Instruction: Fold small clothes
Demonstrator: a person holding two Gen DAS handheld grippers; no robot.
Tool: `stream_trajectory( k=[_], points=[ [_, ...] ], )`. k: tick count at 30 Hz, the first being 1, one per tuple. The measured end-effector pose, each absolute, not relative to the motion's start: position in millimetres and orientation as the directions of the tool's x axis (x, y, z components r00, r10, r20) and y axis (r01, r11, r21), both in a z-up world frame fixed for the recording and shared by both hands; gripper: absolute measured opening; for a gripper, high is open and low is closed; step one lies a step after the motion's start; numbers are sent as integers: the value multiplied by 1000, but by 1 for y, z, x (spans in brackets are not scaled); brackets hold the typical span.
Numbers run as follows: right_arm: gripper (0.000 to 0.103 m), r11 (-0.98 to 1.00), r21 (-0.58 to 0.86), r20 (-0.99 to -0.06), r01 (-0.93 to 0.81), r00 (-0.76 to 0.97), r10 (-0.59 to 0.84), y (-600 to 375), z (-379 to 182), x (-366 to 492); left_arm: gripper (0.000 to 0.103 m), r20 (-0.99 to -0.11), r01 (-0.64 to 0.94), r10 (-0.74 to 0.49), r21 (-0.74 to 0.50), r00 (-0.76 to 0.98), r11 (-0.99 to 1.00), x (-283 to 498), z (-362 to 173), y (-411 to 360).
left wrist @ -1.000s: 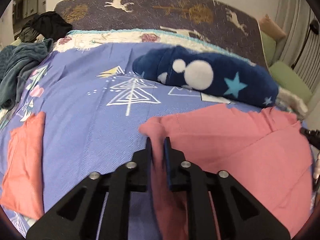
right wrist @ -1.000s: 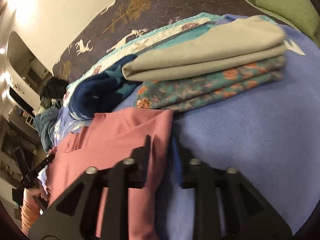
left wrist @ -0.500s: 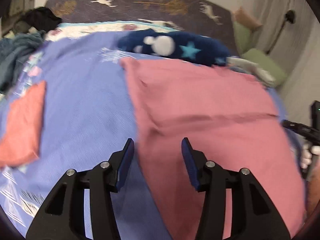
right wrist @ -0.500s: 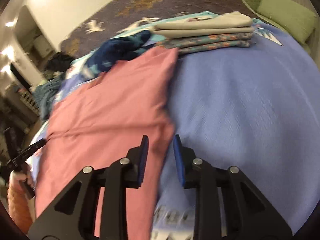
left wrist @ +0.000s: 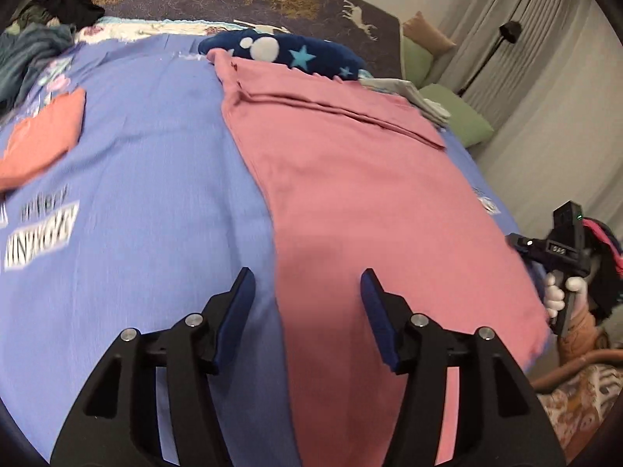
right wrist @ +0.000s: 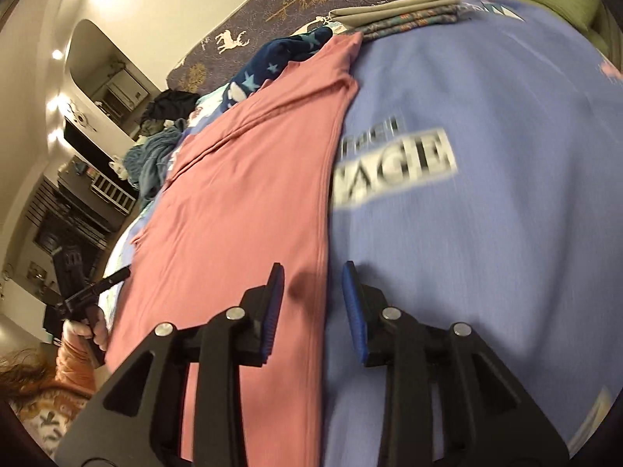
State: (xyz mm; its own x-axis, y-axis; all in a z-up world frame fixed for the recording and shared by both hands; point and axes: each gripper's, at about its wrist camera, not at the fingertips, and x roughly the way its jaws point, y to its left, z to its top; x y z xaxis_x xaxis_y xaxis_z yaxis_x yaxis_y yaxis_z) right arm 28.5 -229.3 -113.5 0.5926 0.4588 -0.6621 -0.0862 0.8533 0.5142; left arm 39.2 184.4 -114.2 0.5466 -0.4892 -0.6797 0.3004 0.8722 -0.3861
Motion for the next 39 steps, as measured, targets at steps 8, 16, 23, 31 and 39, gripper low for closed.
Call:
stream_trajectory(
  k=[8, 16, 23, 31, 39],
  points=[
    [33, 806, 582, -613, -110, 591, 524, -236, -118, -59, 57, -634, 353, -589, -472, 501, 808, -27, -118, 198],
    [49, 743, 647, -567, -173, 543, 620, -229, -120, -82, 59, -589, 390, -682, -561, 433, 731, -48, -125, 204],
    [42, 670, 716, -520, -197, 489, 700, -212, -123, -52, 59, -534, 389, -734, -625, 420, 677, -28, -129, 201],
    [3, 581, 805, -445, -118, 528, 723, -229, -131, -51, 4, -516, 353, -769, -687, 378, 635, -15, -136, 192],
    [3, 457, 833, -144, -311, 677, 722, -249, -66, -96, 2, -247, 514, -811, -667, 531, 539, -53, -55, 200]
  ],
)
